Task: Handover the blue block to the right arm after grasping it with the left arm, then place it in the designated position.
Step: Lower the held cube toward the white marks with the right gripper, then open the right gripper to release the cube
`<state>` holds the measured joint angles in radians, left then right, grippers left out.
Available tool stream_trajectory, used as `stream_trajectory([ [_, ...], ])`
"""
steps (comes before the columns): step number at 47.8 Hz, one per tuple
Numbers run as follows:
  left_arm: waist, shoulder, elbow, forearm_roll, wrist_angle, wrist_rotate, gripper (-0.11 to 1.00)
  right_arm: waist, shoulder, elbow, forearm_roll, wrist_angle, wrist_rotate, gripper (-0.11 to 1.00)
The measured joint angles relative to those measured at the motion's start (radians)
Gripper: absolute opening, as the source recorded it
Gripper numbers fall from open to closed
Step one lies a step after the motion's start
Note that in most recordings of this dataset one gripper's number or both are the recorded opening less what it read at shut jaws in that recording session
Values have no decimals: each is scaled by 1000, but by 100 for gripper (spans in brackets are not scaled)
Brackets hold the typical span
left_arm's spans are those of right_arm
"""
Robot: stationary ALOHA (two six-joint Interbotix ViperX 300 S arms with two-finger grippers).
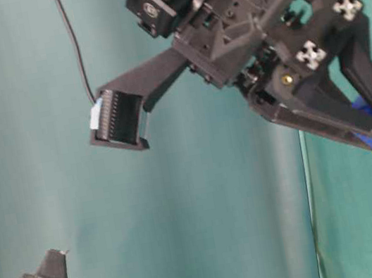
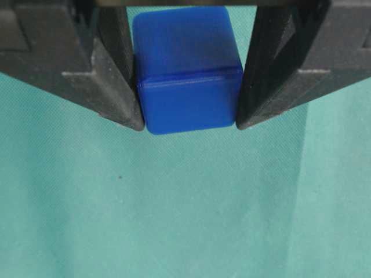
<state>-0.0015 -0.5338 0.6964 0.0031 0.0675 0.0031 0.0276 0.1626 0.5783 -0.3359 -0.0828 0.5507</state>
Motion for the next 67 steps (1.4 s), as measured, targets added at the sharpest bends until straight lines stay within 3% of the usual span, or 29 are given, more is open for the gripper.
stream_trajectory([
  [51, 0, -2, -2, 0, 8, 0, 100, 0, 49, -29, -2, -15, -5, 55],
  [56, 0, -2, -2, 0, 8, 0, 100, 0, 49, -31, 0, -25, -5, 78],
  [58, -2, -2, -2, 0, 8, 0, 100, 0, 49, -29, -2, -26, -5, 81],
  [67, 0, 0, -2, 0, 8, 0, 100, -2, 49, -31, 0, -26, -2, 69],
])
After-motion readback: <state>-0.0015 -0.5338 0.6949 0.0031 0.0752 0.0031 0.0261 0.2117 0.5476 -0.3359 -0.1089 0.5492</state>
